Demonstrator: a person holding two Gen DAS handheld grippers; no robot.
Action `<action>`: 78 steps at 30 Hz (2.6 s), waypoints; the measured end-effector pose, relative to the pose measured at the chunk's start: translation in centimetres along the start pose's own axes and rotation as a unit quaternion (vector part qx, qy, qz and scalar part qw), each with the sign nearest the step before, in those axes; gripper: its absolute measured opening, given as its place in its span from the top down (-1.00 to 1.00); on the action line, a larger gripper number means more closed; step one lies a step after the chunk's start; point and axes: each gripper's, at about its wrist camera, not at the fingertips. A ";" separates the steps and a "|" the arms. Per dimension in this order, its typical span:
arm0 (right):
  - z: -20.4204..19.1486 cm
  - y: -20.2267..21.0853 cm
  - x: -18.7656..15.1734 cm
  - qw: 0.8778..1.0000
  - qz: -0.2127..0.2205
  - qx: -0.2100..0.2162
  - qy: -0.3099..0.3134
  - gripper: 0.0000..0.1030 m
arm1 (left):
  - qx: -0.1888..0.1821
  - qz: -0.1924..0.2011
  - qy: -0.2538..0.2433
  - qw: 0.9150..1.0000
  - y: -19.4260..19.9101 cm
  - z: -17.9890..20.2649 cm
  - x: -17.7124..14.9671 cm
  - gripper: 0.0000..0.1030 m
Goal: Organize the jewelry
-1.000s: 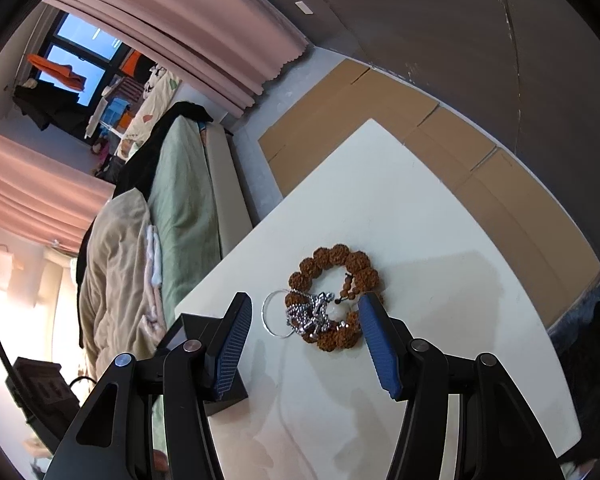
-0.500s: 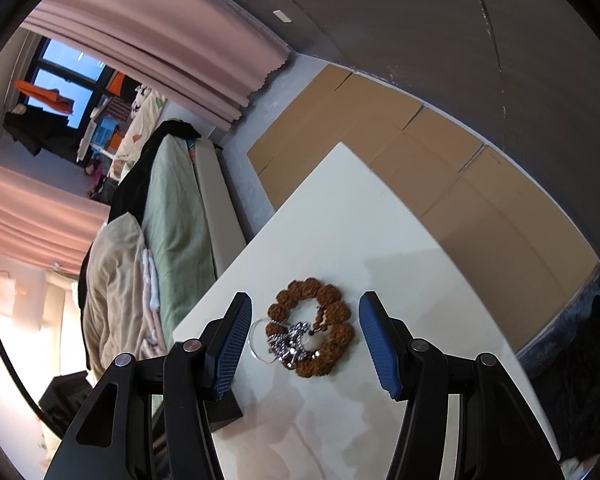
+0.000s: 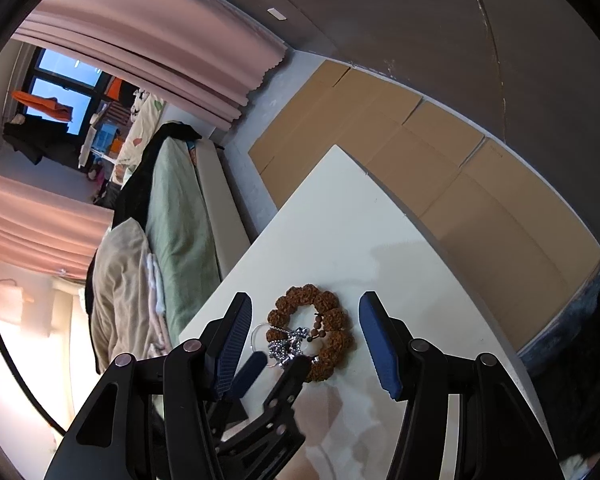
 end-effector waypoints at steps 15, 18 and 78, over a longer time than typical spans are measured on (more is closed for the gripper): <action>-0.6 -0.5 -0.6 1.000 -0.006 -0.014 0.013 -0.10 | 0.006 0.028 0.000 1.000 0.9 -0.8 0.3 0.70; -0.8 -1.0 -0.6 1.000 -0.012 -0.018 0.015 -0.10 | 0.010 0.030 -0.003 0.999 1.3 -1.0 0.6 0.96; -1.9 -4.3 -3.0 0.988 -0.063 -0.105 0.090 -0.10 | -0.027 0.103 0.101 0.989 8.6 -5.6 0.1 0.96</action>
Point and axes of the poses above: each gripper's, at about its wrist camera, not at the fingertips, and y roughly against the way its jaws point, z to its right, x to its top, and after that the axes turned 5 degrees about -x, right-handed
